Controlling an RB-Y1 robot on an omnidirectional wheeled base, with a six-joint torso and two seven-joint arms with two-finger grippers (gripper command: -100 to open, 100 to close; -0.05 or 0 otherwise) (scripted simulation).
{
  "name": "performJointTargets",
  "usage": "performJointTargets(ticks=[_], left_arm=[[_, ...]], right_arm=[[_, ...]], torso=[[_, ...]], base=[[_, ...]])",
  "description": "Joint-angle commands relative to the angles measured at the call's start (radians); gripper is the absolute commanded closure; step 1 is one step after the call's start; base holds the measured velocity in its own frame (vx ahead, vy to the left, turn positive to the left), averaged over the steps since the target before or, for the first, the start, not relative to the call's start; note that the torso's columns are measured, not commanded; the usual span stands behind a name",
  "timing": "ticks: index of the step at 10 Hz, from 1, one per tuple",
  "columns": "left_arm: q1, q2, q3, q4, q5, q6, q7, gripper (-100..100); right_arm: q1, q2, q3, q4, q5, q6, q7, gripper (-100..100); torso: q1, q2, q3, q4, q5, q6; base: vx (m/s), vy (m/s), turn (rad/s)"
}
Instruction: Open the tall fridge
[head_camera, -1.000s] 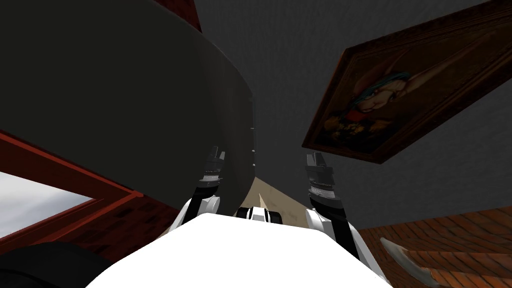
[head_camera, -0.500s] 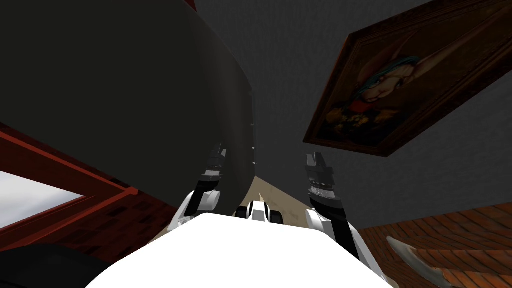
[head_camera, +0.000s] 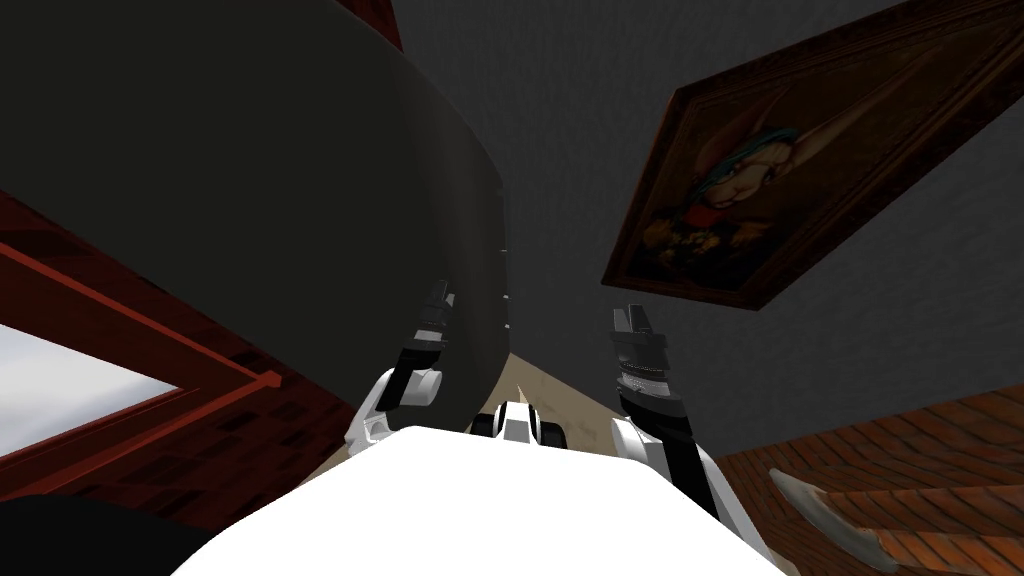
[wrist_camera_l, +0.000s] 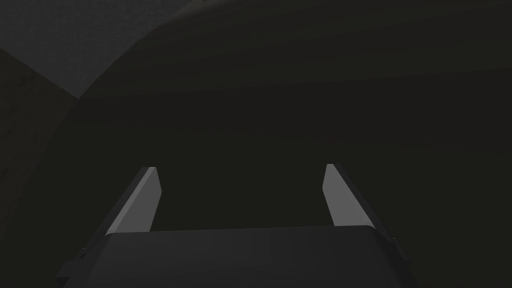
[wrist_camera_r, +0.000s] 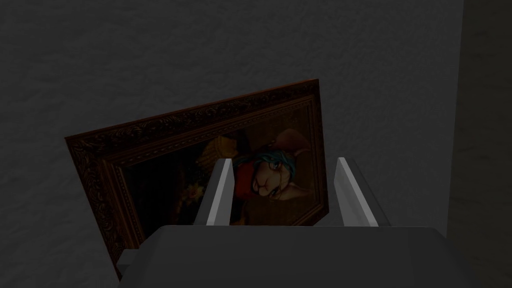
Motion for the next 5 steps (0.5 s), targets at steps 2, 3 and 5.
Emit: performJointTargets(ticks=[2,3,5], left_arm=[[-0.056,0.002,0.02,-0.006,-0.002,0.015,-0.016,-100],[-0.083,0.012,0.036,0.002,-0.005,0.063,-0.035,-100],[-0.113,0.012,0.036,0.002,-0.005,0.063,-0.035,-100]], right_arm=[[0.0,0.0,0.0,0.0,0.0,0.0,0.0,0],[0.0,0.0,0.0,0.0,0.0,0.0,0.0,0],[0.0,0.0,0.0,0.0,0.0,0.0,0.0,0]], torso=[[0.0,-0.001,-0.001,0.0,0.0,0.0],[0.0,-0.002,-0.002,0.0,0.0,0.001],[0.004,-0.009,-0.007,0.0,0.0,0.0]], base=[[0.001,-0.004,0.004],[0.001,0.01,-0.014],[-0.005,-0.004,0.0]])
